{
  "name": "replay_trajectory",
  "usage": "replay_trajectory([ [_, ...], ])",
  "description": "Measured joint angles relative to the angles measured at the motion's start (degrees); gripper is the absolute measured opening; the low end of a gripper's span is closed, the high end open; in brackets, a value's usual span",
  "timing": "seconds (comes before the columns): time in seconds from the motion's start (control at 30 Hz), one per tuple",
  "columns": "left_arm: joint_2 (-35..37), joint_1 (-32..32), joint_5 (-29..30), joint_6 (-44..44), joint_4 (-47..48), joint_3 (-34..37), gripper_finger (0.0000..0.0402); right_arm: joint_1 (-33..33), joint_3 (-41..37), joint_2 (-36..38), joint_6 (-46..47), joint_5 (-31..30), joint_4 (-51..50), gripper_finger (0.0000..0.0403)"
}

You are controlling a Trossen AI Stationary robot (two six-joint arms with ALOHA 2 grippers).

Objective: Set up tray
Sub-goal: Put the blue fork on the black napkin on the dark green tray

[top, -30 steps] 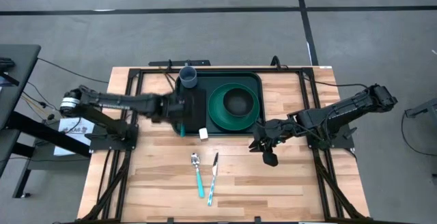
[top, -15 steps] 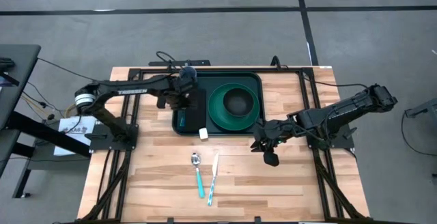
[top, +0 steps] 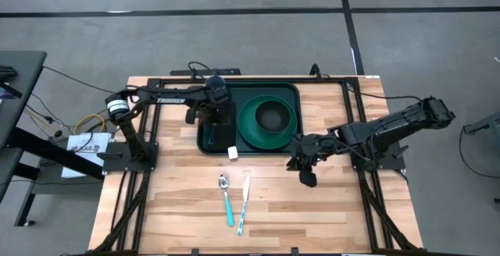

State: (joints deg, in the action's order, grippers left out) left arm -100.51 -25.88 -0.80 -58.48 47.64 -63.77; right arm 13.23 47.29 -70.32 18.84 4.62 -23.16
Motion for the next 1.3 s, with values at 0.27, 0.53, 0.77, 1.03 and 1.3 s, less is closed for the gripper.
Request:
replay_trajectory([
  [0.27, 0.0, -2.1, -1.7, -0.7, -1.1, 0.0, 0.0, -0.2, 0.0, 0.0, 0.7, 0.0, 0.0, 0.0064],
  [0.53, 0.0, -1.7, -4.7, -3.3, -0.8, 0.0, 0.0, -0.2, 0.0, 0.0, 0.7, 0.0, 0.0, 0.0064],
  [0.77, 0.0, -0.4, -4.7, -4.2, -0.3, 0.0, 0.0, -0.2, 0.0, 0.0, 0.7, -0.1, 0.0, 0.0064],
  [1.03, 0.0, -0.1, -3.9, -4.3, 0.0, 0.0, 0.0, -0.2, 0.0, 0.0, 0.7, -0.2, 0.0, 0.0064],
  [1.3, 0.0, -0.1, -3.9, -4.2, 0.0, 0.0, 0.0031, -0.2, 0.0, 0.0, 0.7, -0.2, 0.0, 0.0064],
])
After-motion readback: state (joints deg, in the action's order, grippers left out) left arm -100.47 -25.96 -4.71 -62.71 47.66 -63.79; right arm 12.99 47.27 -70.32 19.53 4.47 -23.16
